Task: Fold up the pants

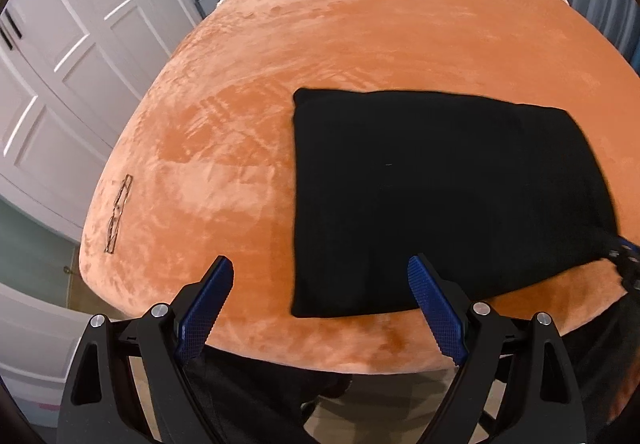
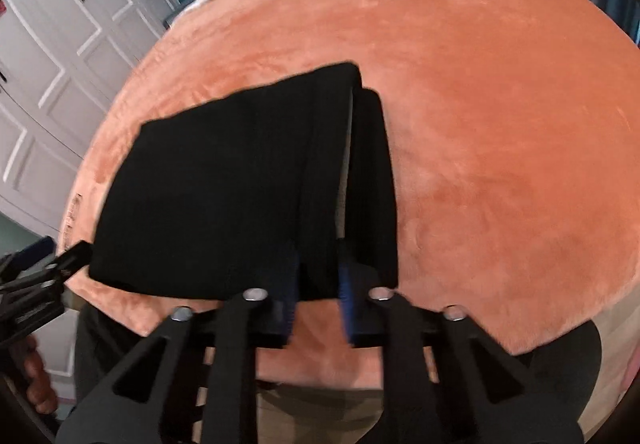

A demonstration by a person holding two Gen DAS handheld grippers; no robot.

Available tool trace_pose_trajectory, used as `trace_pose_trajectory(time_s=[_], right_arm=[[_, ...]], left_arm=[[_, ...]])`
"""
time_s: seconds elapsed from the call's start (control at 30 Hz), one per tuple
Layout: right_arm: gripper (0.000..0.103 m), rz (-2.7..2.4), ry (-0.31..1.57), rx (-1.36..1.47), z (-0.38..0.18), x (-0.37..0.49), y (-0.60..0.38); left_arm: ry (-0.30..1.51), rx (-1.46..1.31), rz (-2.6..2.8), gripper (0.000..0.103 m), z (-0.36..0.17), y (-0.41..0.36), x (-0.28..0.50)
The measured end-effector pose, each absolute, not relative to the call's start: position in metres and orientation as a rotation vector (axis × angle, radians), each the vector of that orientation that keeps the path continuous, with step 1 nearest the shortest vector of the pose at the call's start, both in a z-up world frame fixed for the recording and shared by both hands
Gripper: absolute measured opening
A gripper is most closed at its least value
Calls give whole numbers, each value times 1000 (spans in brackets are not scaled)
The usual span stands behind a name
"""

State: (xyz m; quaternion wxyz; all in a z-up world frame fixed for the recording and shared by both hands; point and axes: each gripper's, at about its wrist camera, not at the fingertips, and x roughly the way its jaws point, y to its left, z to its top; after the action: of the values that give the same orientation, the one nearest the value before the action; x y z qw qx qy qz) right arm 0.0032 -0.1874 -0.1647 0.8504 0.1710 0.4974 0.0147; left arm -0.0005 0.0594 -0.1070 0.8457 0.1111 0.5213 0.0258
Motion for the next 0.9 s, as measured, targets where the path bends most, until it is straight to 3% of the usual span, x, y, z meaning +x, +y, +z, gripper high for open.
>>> trace_pose_trajectory(time_s=[0.2,0.27,0.43,0.6,0.77,0.9], right_arm=[[19,26,1102,378,-196,1,-195],[25,29,1075,417,-183,-4,-199],[25,12,969,373,-138,-5,-197],[24,95,931,241,-113,52,-171],[20,69,1077,138,-167,126,-158],[23,42,1082,221,-191,137,-186]], left_arm=[[1164,215,68,87,-129,67,1],[1147,229,68,87,-126,69,-3],[1154,211,73,87,-129,75,-1],[1160,216,61,87,-129,71,-2],[1151,224,67,87,-125,77,-4],[1166,201,72,87,-129,86,-1]])
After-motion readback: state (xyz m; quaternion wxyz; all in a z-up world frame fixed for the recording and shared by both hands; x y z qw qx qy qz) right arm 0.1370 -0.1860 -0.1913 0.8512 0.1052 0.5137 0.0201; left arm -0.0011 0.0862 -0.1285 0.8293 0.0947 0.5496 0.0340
